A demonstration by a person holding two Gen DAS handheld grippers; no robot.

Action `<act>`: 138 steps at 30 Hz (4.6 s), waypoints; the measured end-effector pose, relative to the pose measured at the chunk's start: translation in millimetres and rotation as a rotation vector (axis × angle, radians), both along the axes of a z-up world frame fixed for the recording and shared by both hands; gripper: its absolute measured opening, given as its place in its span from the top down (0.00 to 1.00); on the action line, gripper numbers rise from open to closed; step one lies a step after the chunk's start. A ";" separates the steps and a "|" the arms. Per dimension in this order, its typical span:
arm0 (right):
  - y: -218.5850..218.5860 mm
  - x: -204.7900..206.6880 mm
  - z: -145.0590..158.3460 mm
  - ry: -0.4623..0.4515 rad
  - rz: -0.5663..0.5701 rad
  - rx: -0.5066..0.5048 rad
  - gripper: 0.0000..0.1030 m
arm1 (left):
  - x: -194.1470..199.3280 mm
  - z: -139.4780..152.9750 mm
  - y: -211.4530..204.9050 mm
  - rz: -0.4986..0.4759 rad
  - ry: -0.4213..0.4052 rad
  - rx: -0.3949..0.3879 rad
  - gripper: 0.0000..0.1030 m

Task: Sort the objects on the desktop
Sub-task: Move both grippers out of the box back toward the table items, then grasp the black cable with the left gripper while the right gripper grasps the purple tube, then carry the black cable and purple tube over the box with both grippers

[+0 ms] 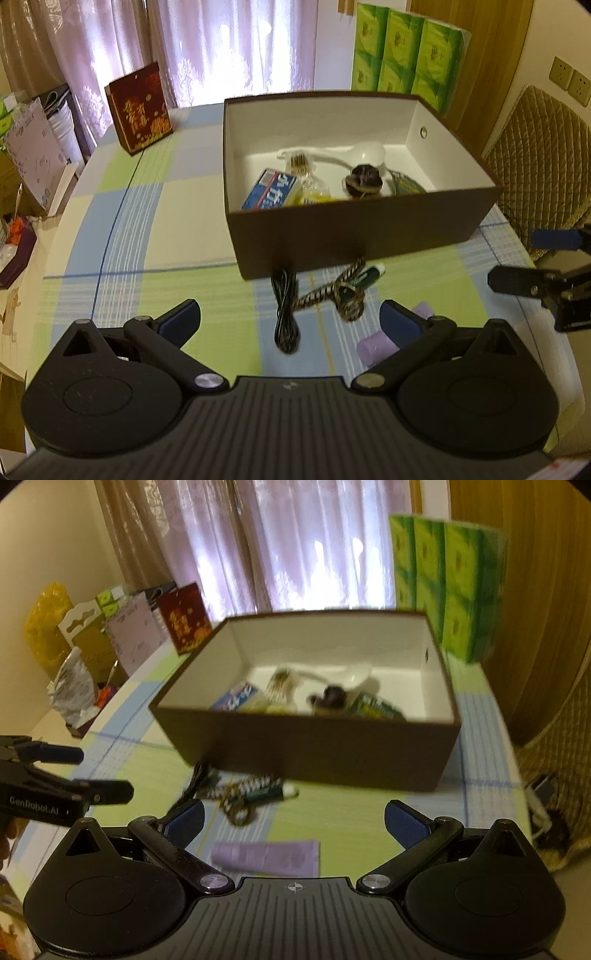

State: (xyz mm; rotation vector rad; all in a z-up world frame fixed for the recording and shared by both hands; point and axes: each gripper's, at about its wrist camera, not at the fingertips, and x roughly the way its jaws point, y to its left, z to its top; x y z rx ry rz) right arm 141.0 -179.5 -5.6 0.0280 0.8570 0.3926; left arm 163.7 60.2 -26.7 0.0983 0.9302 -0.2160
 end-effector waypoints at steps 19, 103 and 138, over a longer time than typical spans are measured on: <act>30.4 -10.7 -83.1 0.238 0.009 -0.003 0.02 | 2.3 -50.6 26.2 0.031 0.130 0.012 0.01; 21.1 18.2 -104.9 0.090 0.031 -0.200 0.73 | 27.4 -100.1 34.9 -0.030 0.187 -0.033 0.88; -14.2 -31.9 -51.7 0.076 0.040 -0.002 0.74 | -20.8 -39.4 -0.3 -0.089 0.092 -0.140 0.88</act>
